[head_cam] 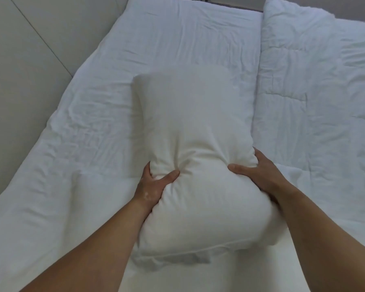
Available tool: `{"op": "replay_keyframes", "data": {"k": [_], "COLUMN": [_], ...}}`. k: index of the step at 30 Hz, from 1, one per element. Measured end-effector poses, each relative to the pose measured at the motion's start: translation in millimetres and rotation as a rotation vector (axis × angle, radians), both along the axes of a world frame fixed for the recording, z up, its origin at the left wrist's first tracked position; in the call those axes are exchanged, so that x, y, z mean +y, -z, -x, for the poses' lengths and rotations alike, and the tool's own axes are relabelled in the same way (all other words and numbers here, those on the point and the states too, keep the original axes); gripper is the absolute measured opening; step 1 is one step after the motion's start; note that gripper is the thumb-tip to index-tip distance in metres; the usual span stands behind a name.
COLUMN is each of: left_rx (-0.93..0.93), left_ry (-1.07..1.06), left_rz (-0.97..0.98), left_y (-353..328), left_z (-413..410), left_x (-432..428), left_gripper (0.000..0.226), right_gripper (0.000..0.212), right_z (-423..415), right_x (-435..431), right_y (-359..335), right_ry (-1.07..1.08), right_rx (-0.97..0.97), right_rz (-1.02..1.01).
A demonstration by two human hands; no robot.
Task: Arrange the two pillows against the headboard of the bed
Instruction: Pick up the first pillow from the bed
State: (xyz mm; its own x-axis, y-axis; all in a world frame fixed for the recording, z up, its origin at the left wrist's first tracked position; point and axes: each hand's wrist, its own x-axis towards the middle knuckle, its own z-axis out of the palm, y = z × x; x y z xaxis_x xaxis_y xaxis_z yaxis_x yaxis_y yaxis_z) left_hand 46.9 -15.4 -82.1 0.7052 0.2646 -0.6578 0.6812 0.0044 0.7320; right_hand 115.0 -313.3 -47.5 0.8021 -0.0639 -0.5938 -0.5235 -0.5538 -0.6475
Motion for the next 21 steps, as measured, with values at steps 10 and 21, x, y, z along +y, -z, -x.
{"op": "replay_keyframes", "data": {"k": [10, 21], "left_rx": [-0.177, -0.308], "left_ry": [0.053, 0.133], "left_rz": [-0.108, -0.401], "left_y": [-60.0, -176.3], "left_z": [15.2, 66.1], "left_x": [32.0, 139.9], "left_gripper": [0.041, 0.101], "right_gripper": [0.061, 0.086], "right_z": [33.2, 103.5], "right_x": [40.0, 155.7], "right_y": [-57.2, -102.2], "right_ry": [0.073, 0.046], "right_rx": [-0.290, -0.422], "right_rz": [-0.163, -0.269]}}
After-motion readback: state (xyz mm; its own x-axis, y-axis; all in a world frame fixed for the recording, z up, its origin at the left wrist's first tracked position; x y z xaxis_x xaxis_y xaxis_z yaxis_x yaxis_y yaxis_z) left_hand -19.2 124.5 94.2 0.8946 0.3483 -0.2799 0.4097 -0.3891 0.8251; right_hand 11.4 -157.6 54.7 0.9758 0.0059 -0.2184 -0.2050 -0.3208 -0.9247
